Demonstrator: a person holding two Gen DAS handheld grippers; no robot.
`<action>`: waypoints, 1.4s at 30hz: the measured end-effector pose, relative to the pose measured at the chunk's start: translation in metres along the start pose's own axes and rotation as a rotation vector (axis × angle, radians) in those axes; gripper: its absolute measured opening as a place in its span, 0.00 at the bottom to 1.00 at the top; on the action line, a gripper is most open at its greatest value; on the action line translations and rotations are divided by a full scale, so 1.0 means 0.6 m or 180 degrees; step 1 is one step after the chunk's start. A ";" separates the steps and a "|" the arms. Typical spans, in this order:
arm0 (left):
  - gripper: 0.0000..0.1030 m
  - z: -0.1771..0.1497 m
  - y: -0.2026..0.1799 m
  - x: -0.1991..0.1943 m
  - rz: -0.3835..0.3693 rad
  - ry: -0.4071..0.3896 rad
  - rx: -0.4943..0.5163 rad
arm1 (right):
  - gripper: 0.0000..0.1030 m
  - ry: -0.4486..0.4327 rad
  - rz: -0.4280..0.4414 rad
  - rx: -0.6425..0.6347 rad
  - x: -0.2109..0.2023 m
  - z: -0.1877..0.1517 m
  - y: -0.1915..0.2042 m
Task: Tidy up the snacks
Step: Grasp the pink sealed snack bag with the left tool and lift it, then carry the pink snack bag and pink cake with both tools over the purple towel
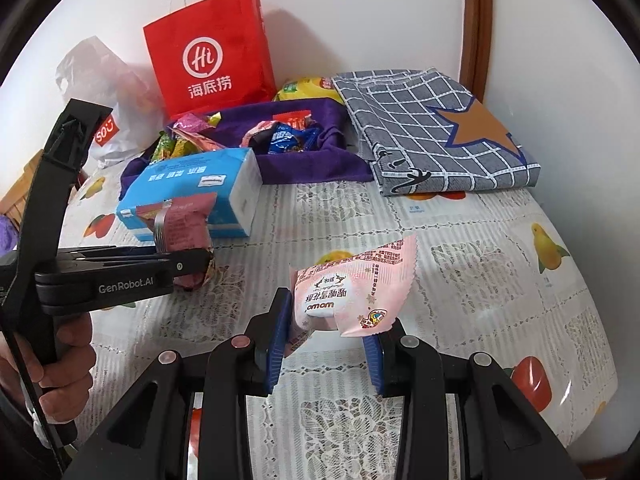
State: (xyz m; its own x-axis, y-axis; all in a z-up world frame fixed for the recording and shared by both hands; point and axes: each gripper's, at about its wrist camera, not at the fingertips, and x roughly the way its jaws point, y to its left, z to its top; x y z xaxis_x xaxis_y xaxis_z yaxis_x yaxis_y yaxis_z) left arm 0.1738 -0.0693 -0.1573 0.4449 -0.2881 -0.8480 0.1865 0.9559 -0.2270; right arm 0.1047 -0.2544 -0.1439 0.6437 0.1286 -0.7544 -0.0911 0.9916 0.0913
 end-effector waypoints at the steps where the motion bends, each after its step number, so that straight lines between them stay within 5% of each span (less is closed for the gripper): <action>1: 0.35 -0.002 0.001 -0.005 0.0005 -0.0015 0.0007 | 0.34 -0.0004 0.0006 -0.0009 -0.001 0.000 0.003; 16: 0.35 -0.021 0.048 -0.102 0.0026 -0.0191 -0.0103 | 0.34 -0.0116 0.0255 -0.0171 -0.033 0.025 0.066; 42: 0.35 0.070 0.086 -0.178 0.0132 -0.0476 -0.0113 | 0.34 -0.0307 0.0302 -0.0327 -0.030 0.155 0.127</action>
State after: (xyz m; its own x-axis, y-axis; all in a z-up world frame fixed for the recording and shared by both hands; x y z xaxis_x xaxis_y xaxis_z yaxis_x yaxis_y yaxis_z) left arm 0.1726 0.0085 -0.0587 0.5776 -0.2511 -0.7767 0.1353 0.9678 -0.2122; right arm 0.1570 -0.1802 -0.0628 0.6980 0.2268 -0.6792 -0.2288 0.9694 0.0886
